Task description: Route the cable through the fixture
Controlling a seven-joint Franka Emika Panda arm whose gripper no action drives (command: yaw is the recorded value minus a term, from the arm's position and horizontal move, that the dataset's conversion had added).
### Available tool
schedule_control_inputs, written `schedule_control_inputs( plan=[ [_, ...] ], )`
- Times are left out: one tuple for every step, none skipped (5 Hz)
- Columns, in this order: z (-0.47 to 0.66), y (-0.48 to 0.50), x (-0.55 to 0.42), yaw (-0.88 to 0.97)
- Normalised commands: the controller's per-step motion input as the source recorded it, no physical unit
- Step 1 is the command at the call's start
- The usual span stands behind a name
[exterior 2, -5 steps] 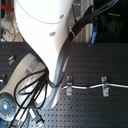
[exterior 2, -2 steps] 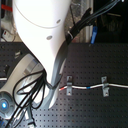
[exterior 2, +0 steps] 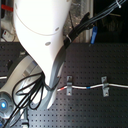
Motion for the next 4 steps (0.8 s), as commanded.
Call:
schedule_control_inputs(
  plan=[
    [0.00, -0.089, -0.157, 0.25],
    [0.03, -0.056, -0.059, 0.00],
    [0.15, -0.073, -0.079, 0.00],
    [0.25, -0.074, -0.084, 0.02]
  ],
)
